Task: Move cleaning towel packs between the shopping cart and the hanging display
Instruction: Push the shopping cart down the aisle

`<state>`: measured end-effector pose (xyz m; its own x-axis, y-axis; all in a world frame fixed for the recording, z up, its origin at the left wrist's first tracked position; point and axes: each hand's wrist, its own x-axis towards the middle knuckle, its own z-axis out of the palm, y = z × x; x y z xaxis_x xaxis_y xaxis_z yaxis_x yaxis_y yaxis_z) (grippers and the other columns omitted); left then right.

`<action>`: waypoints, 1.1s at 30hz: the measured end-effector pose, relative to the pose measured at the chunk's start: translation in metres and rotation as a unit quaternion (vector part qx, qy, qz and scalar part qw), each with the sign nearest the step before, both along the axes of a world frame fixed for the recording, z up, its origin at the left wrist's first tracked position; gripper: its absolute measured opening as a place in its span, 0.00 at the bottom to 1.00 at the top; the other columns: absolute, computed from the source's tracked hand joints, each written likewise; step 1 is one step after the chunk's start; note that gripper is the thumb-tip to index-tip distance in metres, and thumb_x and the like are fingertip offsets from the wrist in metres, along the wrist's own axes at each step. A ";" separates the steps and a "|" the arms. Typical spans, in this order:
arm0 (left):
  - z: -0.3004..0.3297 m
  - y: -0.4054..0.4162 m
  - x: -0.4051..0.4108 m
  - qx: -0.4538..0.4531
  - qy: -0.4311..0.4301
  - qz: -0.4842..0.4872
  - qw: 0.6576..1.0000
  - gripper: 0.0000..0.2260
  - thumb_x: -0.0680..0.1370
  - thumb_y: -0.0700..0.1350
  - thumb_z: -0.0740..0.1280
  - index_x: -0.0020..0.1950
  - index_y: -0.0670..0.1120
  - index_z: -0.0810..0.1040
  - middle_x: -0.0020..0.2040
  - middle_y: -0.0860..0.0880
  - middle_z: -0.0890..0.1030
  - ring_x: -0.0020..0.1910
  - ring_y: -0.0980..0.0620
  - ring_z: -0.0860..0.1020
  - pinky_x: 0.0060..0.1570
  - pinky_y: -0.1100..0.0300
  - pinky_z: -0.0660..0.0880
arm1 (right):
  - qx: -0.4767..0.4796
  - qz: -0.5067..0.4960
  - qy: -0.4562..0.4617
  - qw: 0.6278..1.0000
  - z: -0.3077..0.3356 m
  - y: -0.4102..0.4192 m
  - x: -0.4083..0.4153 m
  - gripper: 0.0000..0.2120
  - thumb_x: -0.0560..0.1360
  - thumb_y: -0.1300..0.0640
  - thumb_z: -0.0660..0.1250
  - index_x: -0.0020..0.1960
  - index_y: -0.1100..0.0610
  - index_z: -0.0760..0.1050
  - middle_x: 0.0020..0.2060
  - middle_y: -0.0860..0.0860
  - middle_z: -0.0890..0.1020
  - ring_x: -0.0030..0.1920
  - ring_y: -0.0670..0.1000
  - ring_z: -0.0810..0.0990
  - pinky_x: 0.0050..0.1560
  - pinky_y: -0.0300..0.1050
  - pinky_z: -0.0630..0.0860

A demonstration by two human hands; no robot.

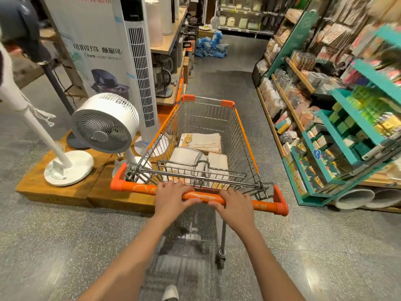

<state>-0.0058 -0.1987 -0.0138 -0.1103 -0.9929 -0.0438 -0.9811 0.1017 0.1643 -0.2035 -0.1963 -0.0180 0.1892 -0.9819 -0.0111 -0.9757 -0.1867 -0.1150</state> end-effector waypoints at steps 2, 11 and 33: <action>0.000 -0.020 -0.001 -0.007 -0.003 -0.004 1.000 0.34 0.66 0.75 0.45 0.60 0.60 0.75 0.59 0.59 0.77 0.59 0.52 0.71 0.57 0.53 0.61 | -0.004 -0.003 0.002 1.000 -0.001 -0.018 -0.001 0.40 0.66 0.28 0.36 0.59 0.48 0.74 0.53 0.48 0.79 0.55 0.53 0.75 0.54 0.50 0.66; 0.002 -0.099 -0.013 -0.018 0.005 -0.013 1.000 0.35 0.66 0.75 0.43 0.61 0.60 0.74 0.57 0.58 0.78 0.56 0.53 0.72 0.54 0.54 0.61 | 0.018 -0.021 0.017 0.999 0.006 -0.097 -0.010 0.42 0.63 0.26 0.33 0.62 0.45 0.71 0.57 0.45 0.77 0.58 0.50 0.73 0.53 0.48 0.64; -0.016 -0.266 -0.083 -0.066 0.041 -0.004 0.997 0.34 0.68 0.75 0.43 0.58 0.59 0.77 0.53 0.57 0.79 0.54 0.53 0.73 0.56 0.54 0.62 | 0.050 -0.006 0.027 0.998 0.002 -0.270 -0.085 0.32 0.71 0.28 0.46 0.63 0.46 0.70 0.58 0.47 0.75 0.59 0.51 0.72 0.56 0.50 0.61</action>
